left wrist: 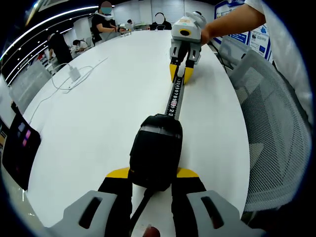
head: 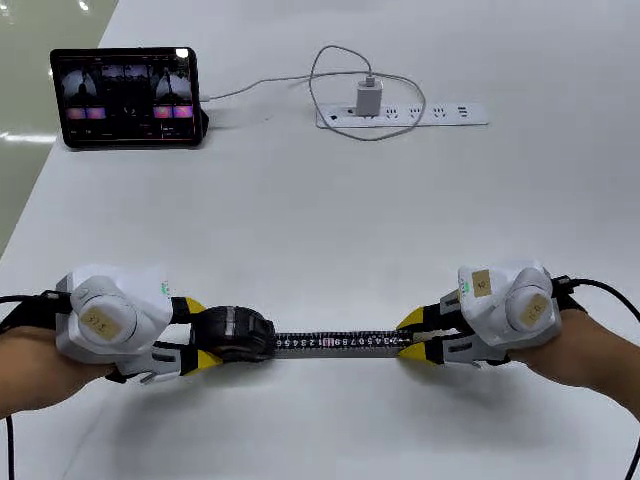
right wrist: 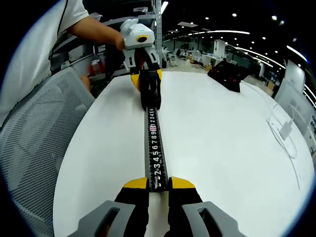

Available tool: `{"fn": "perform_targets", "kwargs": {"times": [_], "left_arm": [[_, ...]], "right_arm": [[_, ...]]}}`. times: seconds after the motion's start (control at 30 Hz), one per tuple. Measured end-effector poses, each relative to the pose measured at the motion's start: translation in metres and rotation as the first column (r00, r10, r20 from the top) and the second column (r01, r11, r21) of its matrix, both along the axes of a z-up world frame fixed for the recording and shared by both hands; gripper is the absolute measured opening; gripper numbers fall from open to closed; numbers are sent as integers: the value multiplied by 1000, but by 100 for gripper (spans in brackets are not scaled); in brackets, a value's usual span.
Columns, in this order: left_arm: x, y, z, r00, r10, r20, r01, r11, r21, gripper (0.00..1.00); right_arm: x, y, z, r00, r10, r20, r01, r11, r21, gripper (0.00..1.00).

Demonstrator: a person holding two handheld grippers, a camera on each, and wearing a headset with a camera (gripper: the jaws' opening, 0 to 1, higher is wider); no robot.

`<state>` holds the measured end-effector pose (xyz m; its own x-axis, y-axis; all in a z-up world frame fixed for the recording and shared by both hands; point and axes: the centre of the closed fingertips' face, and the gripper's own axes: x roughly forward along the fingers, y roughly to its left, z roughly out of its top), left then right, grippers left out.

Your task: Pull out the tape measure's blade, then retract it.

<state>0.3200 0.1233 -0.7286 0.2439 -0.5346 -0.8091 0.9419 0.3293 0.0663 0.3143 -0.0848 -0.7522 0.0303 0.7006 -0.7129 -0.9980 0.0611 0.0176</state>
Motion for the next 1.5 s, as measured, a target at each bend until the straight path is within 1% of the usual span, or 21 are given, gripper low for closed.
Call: {"fn": "perform_targets", "kwargs": {"times": [0.57, 0.93, 1.2, 1.5], "left_arm": [[0, 0, 1, 1000, 5, 2, -5, 1000, 2, 24], [0, 0, 0, 1000, 6, 3, -6, 1000, 8, 24], [0, 0, 0, 1000, 2, 6, -2, 1000, 10, 24], [-1, 0, 0, 1000, 6, 7, -6, 1000, 11, 24]], "right_arm": [[-1, -21, 1, 1000, -3, -7, 3, 1000, -27, 10], [-2, -41, 0, 1000, -14, -8, 14, 999, -49, 10], [-4, -52, 0, 1000, -21, -11, 20, 998, -63, 10], [-3, -65, 1, 1000, -27, -9, 27, 996, -82, 10]]}}
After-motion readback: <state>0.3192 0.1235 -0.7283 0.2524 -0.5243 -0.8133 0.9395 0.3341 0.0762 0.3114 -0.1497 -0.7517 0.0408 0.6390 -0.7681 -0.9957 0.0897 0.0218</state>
